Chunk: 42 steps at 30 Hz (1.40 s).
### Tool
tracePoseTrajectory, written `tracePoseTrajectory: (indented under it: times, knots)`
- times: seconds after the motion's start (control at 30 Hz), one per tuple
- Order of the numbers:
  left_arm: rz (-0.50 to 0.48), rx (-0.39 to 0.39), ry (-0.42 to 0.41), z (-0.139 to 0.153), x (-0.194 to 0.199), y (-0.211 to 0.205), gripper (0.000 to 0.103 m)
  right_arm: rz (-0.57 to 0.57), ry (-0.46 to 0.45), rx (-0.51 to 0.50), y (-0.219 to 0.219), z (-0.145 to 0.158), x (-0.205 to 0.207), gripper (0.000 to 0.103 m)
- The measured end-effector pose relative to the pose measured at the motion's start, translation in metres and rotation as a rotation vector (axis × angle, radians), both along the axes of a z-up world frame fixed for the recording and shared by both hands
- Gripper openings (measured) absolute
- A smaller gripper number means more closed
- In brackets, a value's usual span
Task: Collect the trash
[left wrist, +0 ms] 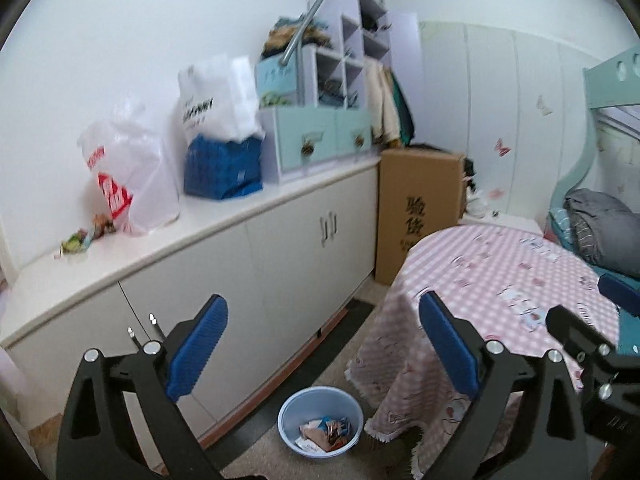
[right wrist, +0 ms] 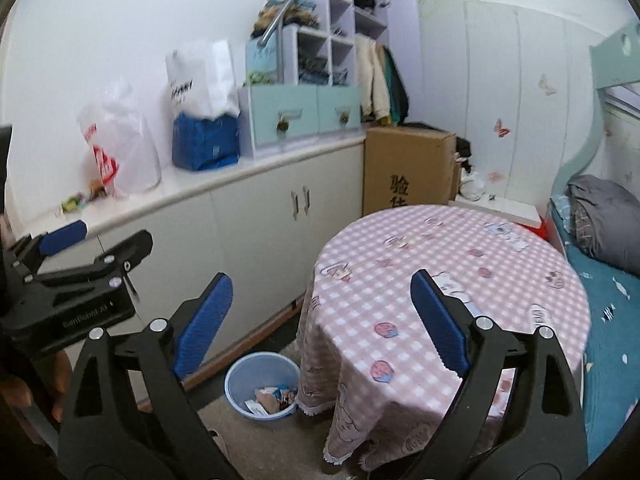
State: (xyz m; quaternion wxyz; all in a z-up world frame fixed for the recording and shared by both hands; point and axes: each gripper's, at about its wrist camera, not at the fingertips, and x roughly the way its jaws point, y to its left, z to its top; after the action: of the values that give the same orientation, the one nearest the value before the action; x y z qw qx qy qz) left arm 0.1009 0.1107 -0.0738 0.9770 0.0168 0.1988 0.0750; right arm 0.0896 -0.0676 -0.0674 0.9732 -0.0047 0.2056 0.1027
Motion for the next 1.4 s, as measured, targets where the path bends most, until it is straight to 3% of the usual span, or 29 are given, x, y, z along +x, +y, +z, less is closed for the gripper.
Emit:
tracePoseTrajectory:
  times: [0.33,0.6,0.9,1.4]
  knots:
    - [-0.093,-0.016,-0.107,0.045,-0.07,-0.028,0.097,-0.078,-0.101,-0.008,-0.027,0.042,-0.075,0.095]
    - [-0.13,-0.017,-0.133,0.064,-0.108,-0.042,0.097,-0.116,-0.16,-0.028,-0.038,0.06,-0.121,0.096]
    - [-0.158,-0.029,-0.16,0.075,-0.132,-0.05,0.097,-0.142,-0.212,-0.027,-0.045,0.072,-0.146,0.096]
    - [-0.165,-0.014,-0.175,0.078,-0.142,-0.053,0.097,-0.145,-0.225,-0.022,-0.049,0.077,-0.156,0.097]
